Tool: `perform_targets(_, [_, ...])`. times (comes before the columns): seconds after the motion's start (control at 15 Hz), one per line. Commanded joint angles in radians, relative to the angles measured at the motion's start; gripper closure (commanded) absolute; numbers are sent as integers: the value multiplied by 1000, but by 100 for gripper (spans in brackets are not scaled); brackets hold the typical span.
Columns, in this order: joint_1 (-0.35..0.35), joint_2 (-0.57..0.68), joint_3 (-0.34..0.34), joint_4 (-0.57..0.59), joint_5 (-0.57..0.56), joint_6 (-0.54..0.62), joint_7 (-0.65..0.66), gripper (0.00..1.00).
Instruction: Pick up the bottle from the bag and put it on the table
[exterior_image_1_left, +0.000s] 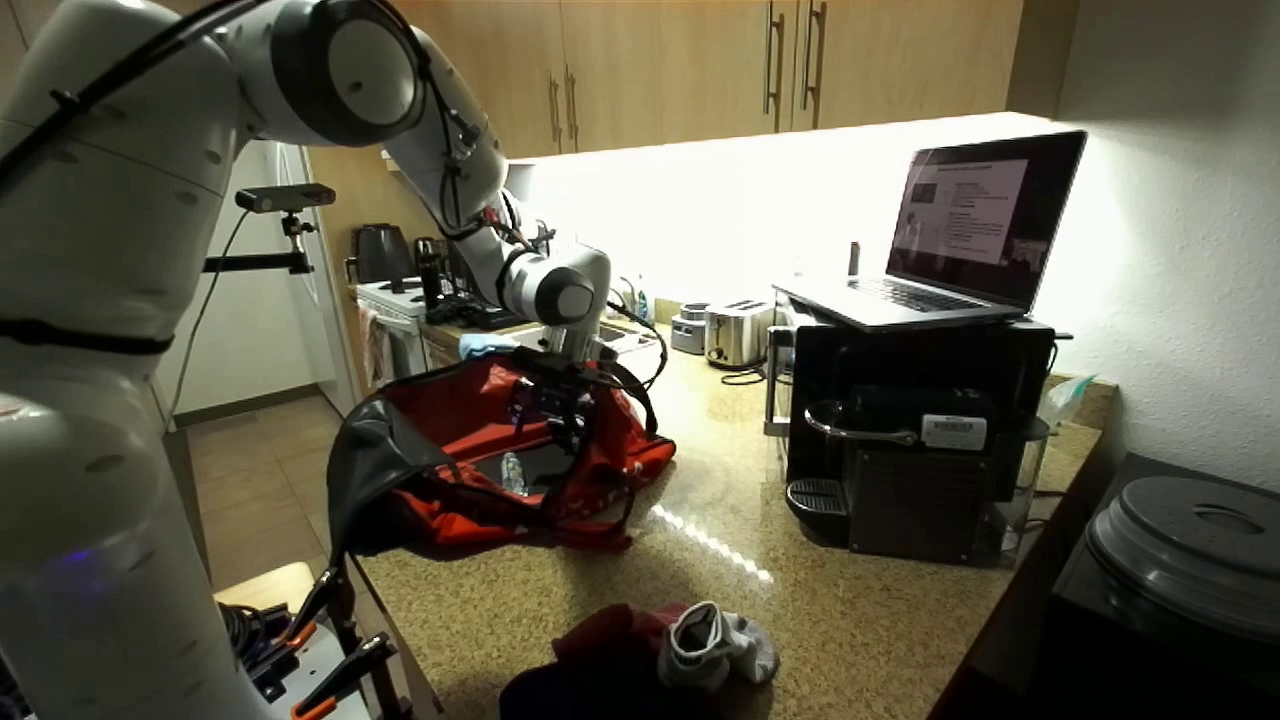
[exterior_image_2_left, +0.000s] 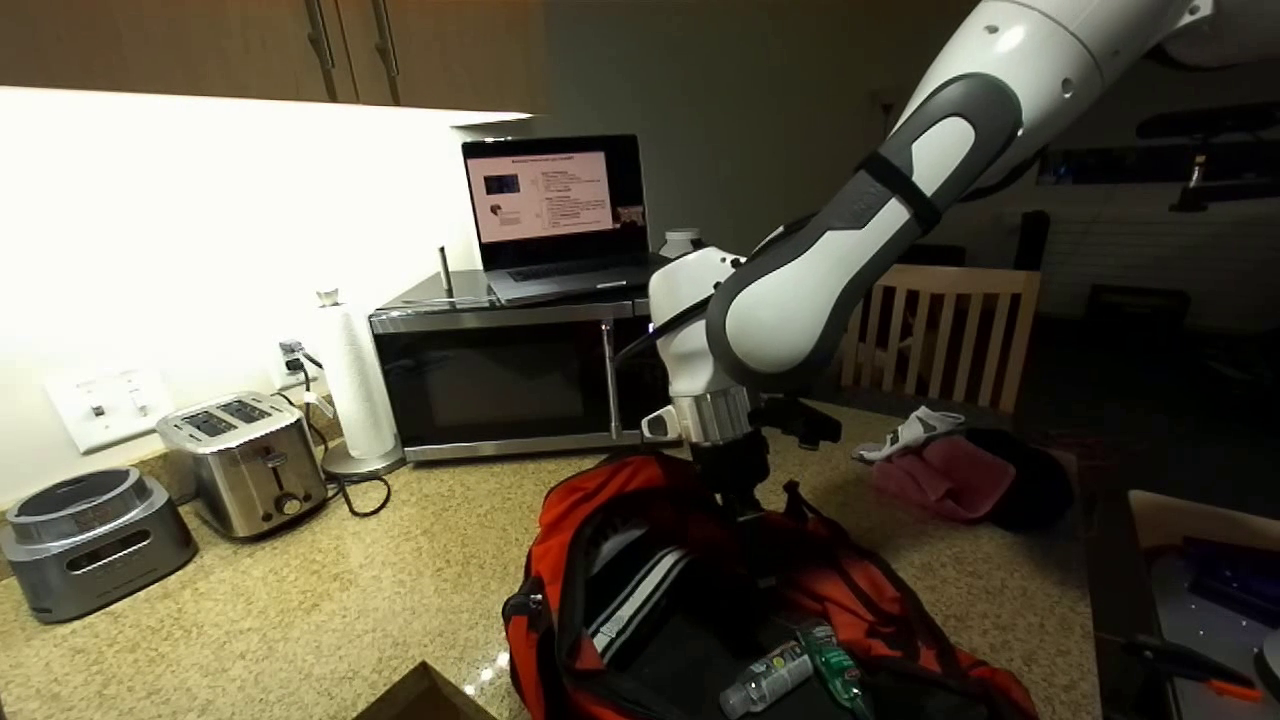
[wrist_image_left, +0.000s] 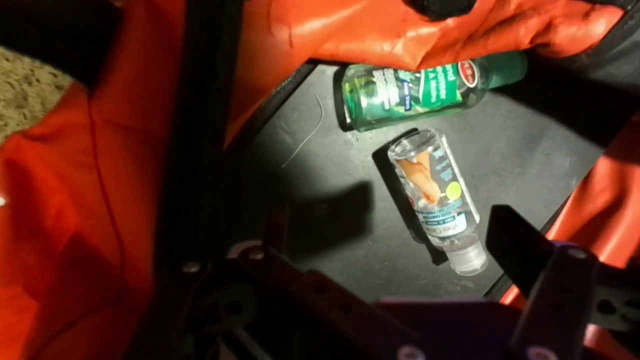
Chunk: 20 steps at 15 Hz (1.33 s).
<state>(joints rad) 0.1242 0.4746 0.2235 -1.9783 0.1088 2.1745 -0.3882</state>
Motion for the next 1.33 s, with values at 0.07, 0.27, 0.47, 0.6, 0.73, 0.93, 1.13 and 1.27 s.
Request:
perform_targets(0.07, [-10,53,3,23,21,32,29,0])
perform_targets(0.27, [-20,61,-6,27,9,23,19,0])
perform_targets(0.47, [-30,57,-11,19,10,20,9,0])
perform_targets(0.6, [-38,42,-5,5,10,29,-12,0])
perform_targets(0.73, [-40,32,6,-4,11,28,-36,0])
perform_targets(0.93, [-38,30,36,-6,17,18,-88,0])
perform_targets(1.13, [-36,23,67,-11,22,16,-135,0])
perform_targets(1.27, [-42,19,89,-14,28,12,-175,0])
